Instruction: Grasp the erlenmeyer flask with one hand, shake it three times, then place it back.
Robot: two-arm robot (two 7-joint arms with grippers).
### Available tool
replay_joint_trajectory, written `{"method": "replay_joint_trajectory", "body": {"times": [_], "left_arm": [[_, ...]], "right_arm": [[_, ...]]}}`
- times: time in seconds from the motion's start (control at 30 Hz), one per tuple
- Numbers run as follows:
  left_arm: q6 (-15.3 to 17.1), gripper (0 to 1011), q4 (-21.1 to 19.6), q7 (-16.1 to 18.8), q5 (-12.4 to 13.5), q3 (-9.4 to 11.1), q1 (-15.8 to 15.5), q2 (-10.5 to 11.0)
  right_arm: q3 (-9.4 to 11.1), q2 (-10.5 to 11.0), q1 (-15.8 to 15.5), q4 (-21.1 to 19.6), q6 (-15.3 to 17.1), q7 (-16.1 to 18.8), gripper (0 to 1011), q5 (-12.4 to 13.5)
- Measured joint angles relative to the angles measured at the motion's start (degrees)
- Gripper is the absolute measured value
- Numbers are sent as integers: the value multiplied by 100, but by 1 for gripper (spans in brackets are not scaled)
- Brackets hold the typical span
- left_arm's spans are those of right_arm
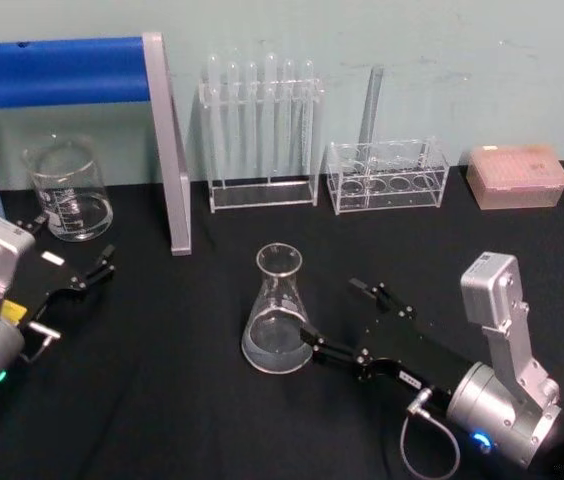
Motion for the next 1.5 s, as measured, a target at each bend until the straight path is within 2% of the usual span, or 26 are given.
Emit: {"method": "replay_joint_trajectory", "body": {"times": [0.17,0.47,0.87,1.13,1.5], "left_arm": [[0,1001,0,0,0,0,0,0],[0,1001,0,0,0,0,0,0],[0,1001,0,0,1,0,0,0],[0,1001,0,0,0,0,0,0],[0,1001,0,0,0,0,0,0]], "right_arm": [[1,-84,11,5,4,103,1003,-18],[-27,-353,237,248,-30,176,1003,-288],[-121,-859,753,892,-120,322,1003,-660],[-114,-1145,1006,1242,-154,366,1003,-796],[-38,-1367,1132,1480,-151,430,1003,-927]]}}
